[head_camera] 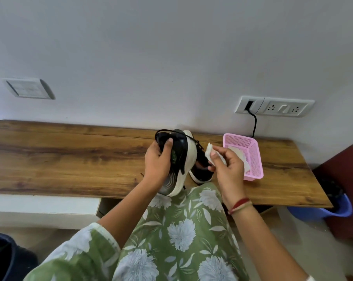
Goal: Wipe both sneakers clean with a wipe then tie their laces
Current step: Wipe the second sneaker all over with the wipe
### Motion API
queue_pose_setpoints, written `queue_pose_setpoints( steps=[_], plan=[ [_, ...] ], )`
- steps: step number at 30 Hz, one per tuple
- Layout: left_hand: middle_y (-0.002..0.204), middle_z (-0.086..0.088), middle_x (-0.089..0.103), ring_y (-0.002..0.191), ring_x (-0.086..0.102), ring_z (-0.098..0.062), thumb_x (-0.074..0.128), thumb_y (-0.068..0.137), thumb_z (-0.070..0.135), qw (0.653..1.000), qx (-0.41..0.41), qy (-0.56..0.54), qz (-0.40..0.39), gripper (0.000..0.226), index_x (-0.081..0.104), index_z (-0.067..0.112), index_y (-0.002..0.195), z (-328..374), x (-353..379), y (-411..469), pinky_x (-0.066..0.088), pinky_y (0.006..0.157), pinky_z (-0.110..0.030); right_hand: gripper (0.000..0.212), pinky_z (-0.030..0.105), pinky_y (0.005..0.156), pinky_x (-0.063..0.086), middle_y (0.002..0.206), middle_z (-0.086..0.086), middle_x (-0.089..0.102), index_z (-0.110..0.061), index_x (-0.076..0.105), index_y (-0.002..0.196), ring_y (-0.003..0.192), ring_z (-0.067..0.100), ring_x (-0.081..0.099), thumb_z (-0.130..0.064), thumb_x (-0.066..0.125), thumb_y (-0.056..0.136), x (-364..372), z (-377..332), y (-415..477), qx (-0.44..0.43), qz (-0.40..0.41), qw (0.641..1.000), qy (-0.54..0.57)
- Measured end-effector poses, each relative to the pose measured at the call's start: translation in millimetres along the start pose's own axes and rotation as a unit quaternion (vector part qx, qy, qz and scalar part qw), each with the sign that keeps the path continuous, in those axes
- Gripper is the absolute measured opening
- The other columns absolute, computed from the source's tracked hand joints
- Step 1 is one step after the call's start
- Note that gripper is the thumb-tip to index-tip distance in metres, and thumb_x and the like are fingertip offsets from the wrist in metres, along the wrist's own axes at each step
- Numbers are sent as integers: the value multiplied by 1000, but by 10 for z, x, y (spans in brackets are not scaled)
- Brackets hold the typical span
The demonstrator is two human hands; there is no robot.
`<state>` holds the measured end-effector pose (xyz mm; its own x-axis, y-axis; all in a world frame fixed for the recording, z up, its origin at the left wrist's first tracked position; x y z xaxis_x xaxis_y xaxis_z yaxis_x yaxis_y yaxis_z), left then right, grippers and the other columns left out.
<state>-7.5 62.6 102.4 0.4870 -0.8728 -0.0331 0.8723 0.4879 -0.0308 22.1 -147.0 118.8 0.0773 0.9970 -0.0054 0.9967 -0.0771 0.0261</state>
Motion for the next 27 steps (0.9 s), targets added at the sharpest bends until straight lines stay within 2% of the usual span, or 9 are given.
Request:
queue_pose_setpoints(
  steps=[5, 9, 12, 14, 16, 19, 21, 23, 27],
  plan=[
    [96, -1, 71, 93, 67, -17, 54, 94, 36, 997, -72, -18, 36, 20, 65, 20, 96, -210, 76, -8, 53, 89, -47, 9, 14, 71, 48, 87, -4, 67, -20, 67, 86, 80, 9, 61, -14, 61, 88, 375, -192, 435, -71, -45, 985, -149],
    [94, -2, 71, 92, 66, -18, 55, 94, 33, 993, -91, -28, 64, 17, 64, 18, 94, -253, 111, -17, 53, 89, -47, 12, 16, 68, 37, 93, 3, 69, -13, 71, 91, 78, 10, 55, -17, 60, 87, 704, -333, 648, -121, -101, 928, -339],
    [94, -6, 71, 93, 67, -23, 57, 93, 30, 984, -138, -97, 65, 19, 66, 13, 96, -293, 139, -5, 54, 88, -44, 13, 17, 66, 33, 92, 5, 65, -15, 70, 92, 76, 11, 49, -16, 59, 86, 714, -508, 605, -177, -66, 905, -381],
    [89, -10, 68, 90, 66, -28, 59, 91, 25, 969, -181, -150, 74, 17, 64, 9, 88, -335, 122, 3, 53, 79, -41, 13, 19, 64, 31, 91, 3, 63, -19, 70, 90, 75, 10, 47, -16, 58, 83, 767, -488, 517, -188, -99, 883, -418],
    [87, -11, 65, 87, 64, -28, 61, 89, 26, 957, -217, -179, 76, 18, 61, 9, 86, -358, 128, -15, 52, 75, -38, 13, 20, 65, 32, 89, 0, 61, -21, 69, 88, 75, 9, 46, -18, 58, 83, 819, -419, 425, -187, -141, 862, -450],
    [101, -11, 66, 92, 65, -25, 63, 87, 43, 945, -272, -173, 48, 40, 54, 10, 107, -395, 184, -79, 55, 81, -38, 14, 21, 67, 33, 87, -2, 52, -19, 69, 89, 76, 10, 45, -18, 56, 85, 884, -474, 426, -195, -157, 851, -461],
    [103, -11, 66, 91, 65, -23, 61, 87, 48, 947, -278, -160, 22, 47, 54, 10, 113, -386, 215, -96, 55, 77, -34, 16, 20, 68, 34, 89, 1, 58, -18, 70, 89, 78, 12, 49, -15, 55, 84, 960, -486, 522, -170, -185, 847, -468],
    [101, -8, 66, 90, 64, -21, 59, 88, 48, 949, -277, -152, -5, 43, 54, 12, 111, -354, 261, -117, 53, 74, -33, 19, 20, 70, 37, 93, 3, 66, -17, 72, 85, 84, 15, 57, -12, 54, 82, 1066, -426, 679, -112, -236, 841, -474],
    [96, -3, 63, 86, 62, -17, 58, 90, 46, 948, -281, -147, -38, 34, 50, 18, 106, -335, 361, -158, 51, 67, -29, 21, 21, 72, 42, 98, 6, 69, -16, 73, 84, 93, 20, 61, -7, 55, 79, 1251, -319, 854, -53, -312, 784, -534]
  ],
)
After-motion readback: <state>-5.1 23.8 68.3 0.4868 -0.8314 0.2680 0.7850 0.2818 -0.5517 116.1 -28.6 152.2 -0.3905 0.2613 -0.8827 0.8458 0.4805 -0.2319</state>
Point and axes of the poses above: each hand's wrist, its own y-axis towards the middle knuckle, its own x-axis out of the palm, z = x × y, the point moved 9 cm from there along y, towards the middle knuckle
